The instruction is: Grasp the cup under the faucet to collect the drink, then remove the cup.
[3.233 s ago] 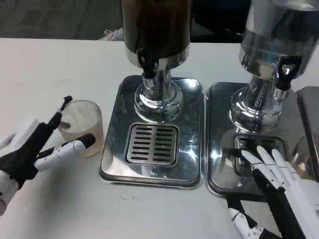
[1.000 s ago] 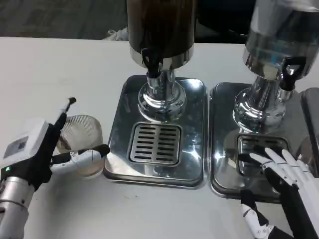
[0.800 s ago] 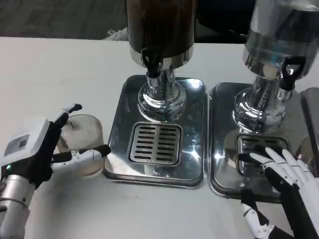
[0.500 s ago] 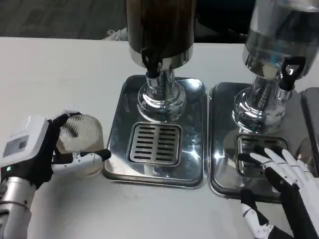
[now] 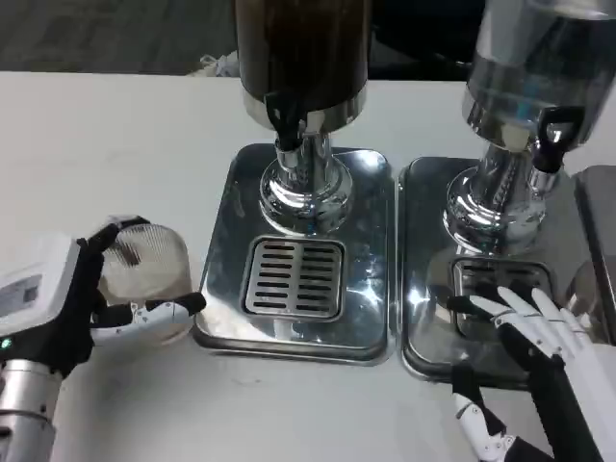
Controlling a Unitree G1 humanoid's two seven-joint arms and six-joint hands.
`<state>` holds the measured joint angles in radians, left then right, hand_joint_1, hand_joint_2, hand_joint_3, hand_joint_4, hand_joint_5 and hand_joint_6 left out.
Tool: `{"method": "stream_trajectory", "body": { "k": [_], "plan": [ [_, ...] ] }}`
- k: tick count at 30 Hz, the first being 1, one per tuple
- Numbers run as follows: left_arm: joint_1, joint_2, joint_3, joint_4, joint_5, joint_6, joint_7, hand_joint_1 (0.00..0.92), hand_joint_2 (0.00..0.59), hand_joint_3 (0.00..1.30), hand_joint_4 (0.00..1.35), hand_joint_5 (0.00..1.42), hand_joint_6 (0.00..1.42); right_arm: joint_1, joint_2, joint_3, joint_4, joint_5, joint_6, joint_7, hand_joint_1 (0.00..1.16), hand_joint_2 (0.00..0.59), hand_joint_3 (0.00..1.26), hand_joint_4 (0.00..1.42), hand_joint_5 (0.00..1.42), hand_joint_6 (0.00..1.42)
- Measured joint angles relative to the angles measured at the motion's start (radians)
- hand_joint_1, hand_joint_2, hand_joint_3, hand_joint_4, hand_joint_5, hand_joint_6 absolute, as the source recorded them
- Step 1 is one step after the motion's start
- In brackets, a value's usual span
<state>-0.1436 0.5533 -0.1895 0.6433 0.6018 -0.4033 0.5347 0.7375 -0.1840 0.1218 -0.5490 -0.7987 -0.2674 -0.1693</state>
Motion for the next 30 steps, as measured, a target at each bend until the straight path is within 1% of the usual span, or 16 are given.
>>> {"method": "stream_trajectory", "body": {
  "k": [4, 10, 13, 16, 19, 22, 24, 26, 29, 30],
  "plan": [
    [0.017, 0.021, 0.036, -0.044, -0.001, -0.005, 0.017, 0.685, 0.0, 0.71, 0.83, 1.09, 1.42, 0.0, 0.002, 0.005, 0.001, 0.0, 0.0, -0.004, 0.52, 0.52, 0.29, 0.14, 0.06, 0.05],
    [0.047, 0.034, 0.09, -0.118, -0.005, -0.01, 0.017, 0.685, 0.0, 0.72, 0.83, 1.09, 1.42, 0.004, 0.009, 0.009, 0.002, 0.0, 0.0, -0.006, 0.52, 0.52, 0.29, 0.14, 0.06, 0.05],
    [0.066, 0.042, 0.12, -0.175, -0.008, -0.019, 0.006, 0.685, 0.0, 0.72, 0.83, 1.1, 1.42, 0.008, 0.014, 0.013, 0.002, -0.001, 0.0, -0.006, 0.52, 0.52, 0.29, 0.14, 0.06, 0.05],
    [0.071, 0.043, 0.132, -0.225, -0.009, -0.023, -0.024, 0.685, 0.0, 0.72, 0.83, 1.1, 1.42, 0.009, 0.015, 0.015, 0.002, -0.001, 0.0, -0.008, 0.51, 0.52, 0.29, 0.14, 0.06, 0.05],
    [0.069, 0.041, 0.132, -0.254, -0.01, -0.03, -0.052, 0.685, 0.0, 0.72, 0.83, 1.1, 1.42, 0.009, 0.017, 0.02, 0.002, -0.002, 0.0, -0.012, 0.51, 0.52, 0.29, 0.14, 0.06, 0.05],
    [0.052, 0.023, 0.121, -0.254, -0.007, -0.03, -0.08, 0.685, 0.0, 0.72, 0.83, 1.1, 1.42, 0.009, 0.019, 0.024, 0.002, -0.004, 0.0, -0.02, 0.51, 0.52, 0.29, 0.14, 0.06, 0.05],
    [0.032, 0.011, 0.106, -0.244, -0.005, -0.03, -0.093, 0.685, 0.0, 0.72, 0.83, 1.1, 1.42, 0.011, 0.021, 0.029, 0.002, -0.006, 0.0, -0.024, 0.51, 0.52, 0.29, 0.14, 0.06, 0.05],
    [-0.002, -0.01, 0.086, -0.215, -0.003, -0.031, -0.1, 0.685, 0.0, 0.72, 0.83, 1.09, 1.42, 0.014, 0.023, 0.03, 0.002, -0.008, 0.0, -0.033, 0.51, 0.52, 0.29, 0.14, 0.06, 0.05],
    [-0.037, -0.024, 0.059, -0.178, 0.001, -0.033, -0.102, 0.685, 0.0, 0.72, 0.83, 1.1, 1.42, 0.021, 0.025, 0.032, 0.002, -0.02, 0.0, -0.041, 0.51, 0.52, 0.29, 0.14, 0.06, 0.05],
    [-0.059, -0.039, 0.046, -0.154, 0.006, -0.034, -0.102, 0.685, 0.0, 0.72, 0.83, 1.1, 1.42, 0.025, 0.027, 0.034, 0.002, -0.024, 0.0, -0.045, 0.51, 0.52, 0.29, 0.14, 0.06, 0.05]
  ]
}}
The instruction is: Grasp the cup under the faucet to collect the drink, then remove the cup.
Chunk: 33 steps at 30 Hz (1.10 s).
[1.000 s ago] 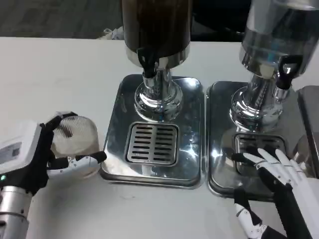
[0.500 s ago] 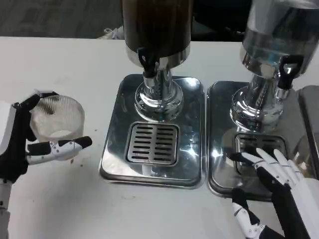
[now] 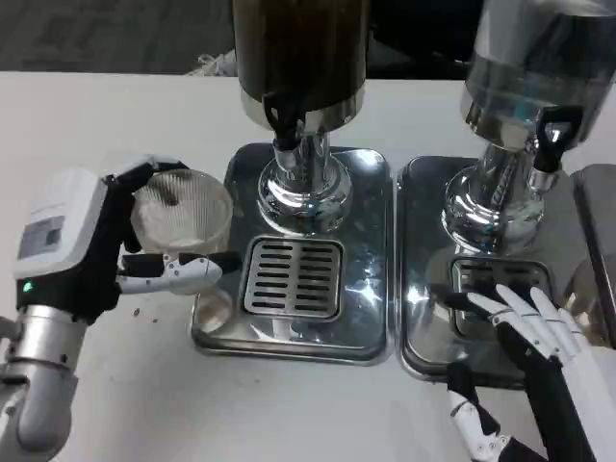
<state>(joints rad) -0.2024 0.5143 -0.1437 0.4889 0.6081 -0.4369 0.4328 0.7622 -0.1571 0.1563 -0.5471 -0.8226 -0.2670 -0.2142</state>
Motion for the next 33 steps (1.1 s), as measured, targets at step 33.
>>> {"method": "stream_trajectory", "body": {
  "k": [33],
  "plan": [
    [-0.224, -0.171, -0.188, 0.31, 0.071, -0.027, 0.07, 0.621, 0.0, 0.64, 0.73, 0.99, 1.37, 0.036, 0.016, 0.009, -0.047, -0.029, 0.017, -0.012, 0.5, 0.512, 0.29, 0.15, 0.07, 0.06]
  ]
}}
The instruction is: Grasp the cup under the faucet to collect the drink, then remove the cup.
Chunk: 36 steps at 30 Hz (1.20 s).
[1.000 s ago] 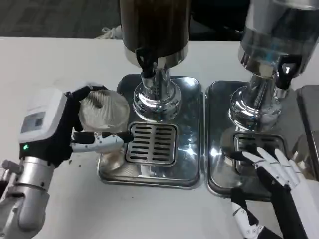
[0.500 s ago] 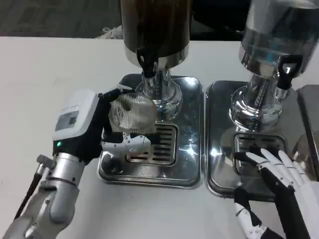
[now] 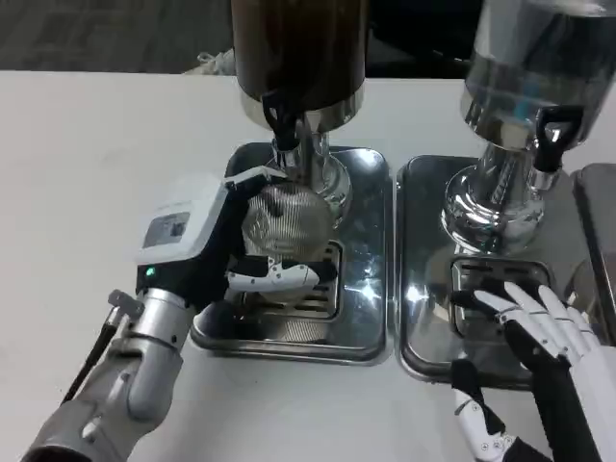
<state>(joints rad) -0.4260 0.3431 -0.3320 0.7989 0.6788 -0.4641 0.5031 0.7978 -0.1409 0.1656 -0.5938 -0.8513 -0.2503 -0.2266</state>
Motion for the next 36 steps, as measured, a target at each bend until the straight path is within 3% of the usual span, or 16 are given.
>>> {"method": "stream_trajectory", "body": {
  "k": [6, 12, 14, 20, 36],
  "plan": [
    [-0.001, 0.005, -0.003, 0.001, -0.001, -0.001, -0.001, 0.525, 0.0, 0.58, 0.64, 0.9, 1.28, 0.002, 0.01, 0.009, 0.0, -0.009, 0.0, -0.001, 0.49, 0.52, 0.3, 0.15, 0.09, 0.06],
    [0.001, 0.028, -0.002, -0.01, -0.002, -0.002, -0.015, 0.277, 0.033, 0.54, 0.5, 0.8, 1.15, -0.001, 0.011, 0.014, 0.001, -0.009, 0.0, -0.001, 0.48, 0.521, 0.31, 0.16, 0.1, 0.06],
    [0.007, 0.043, -0.001, -0.023, -0.002, -0.001, -0.024, 0.228, 0.031, 0.52, 0.44, 0.71, 1.04, -0.004, 0.011, 0.015, 0.002, -0.008, 0.0, -0.001, 0.47, 0.521, 0.31, 0.16, 0.1, 0.06],
    [0.033, 0.058, 0.004, -0.061, -0.003, 0.009, -0.05, 0.188, 0.03, 0.39, 0.35, 0.58, 0.84, -0.013, 0.011, 0.017, 0.007, -0.006, 0.0, -0.001, 0.47, 0.521, 0.32, 0.16, 0.1, 0.06],
    [0.042, 0.082, 0.031, -0.119, -0.003, 0.033, -0.052, 0.177, 0.039, 0.39, 0.33, 0.55, 0.76, -0.024, 0.008, 0.018, 0.014, 0.016, 0.0, -0.001, 0.46, 0.521, 0.35, 0.17, 0.13, 0.08]
  ]
}}
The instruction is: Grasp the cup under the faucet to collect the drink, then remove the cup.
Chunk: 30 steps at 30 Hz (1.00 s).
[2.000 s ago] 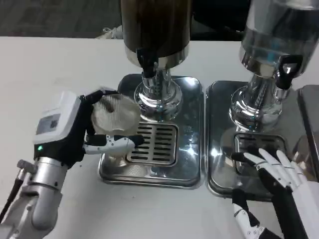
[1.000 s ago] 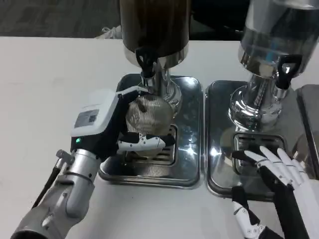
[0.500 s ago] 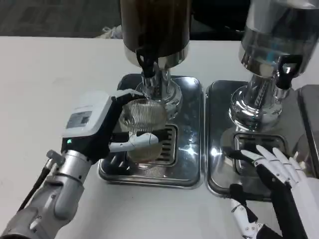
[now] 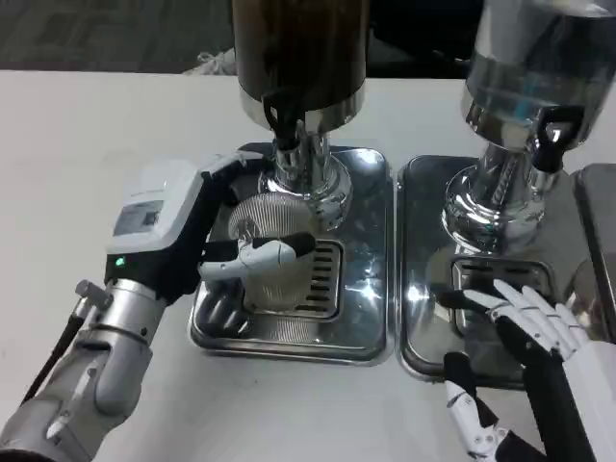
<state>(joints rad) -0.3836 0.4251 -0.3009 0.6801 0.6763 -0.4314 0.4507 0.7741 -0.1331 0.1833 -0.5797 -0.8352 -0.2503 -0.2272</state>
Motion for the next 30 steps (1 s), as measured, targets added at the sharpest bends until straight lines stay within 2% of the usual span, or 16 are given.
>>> {"method": "stream_trajectory", "body": {
  "k": [7, 22, 30],
  "plan": [
    [0.005, 0.0, -0.018, 0.0, 0.01, 0.009, 0.005, 0.179, 0.041, 0.39, 0.33, 0.56, 0.79, 0.002, -0.003, -0.006, 0.0, 0.009, 0.0, 0.005, 0.46, 0.521, 0.37, 0.19, 0.14, 0.09],
    [-0.018, -0.003, -0.046, 0.043, 0.06, 0.012, 0.096, 0.124, 0.043, 0.42, 0.37, 0.61, 0.86, 0.014, -0.003, -0.006, -0.001, 0.014, 0.0, 0.009, 0.46, 0.521, 0.4, 0.19, 0.15, 0.09],
    [-0.018, -0.004, -0.045, 0.051, 0.074, -0.008, 0.161, 0.101, 0.067, 0.44, 0.4, 0.66, 0.92, 0.009, -0.004, -0.006, 0.023, 0.018, 0.0, 0.009, 0.46, 0.521, 0.41, 0.2, 0.16, 0.1]
  ]
}}
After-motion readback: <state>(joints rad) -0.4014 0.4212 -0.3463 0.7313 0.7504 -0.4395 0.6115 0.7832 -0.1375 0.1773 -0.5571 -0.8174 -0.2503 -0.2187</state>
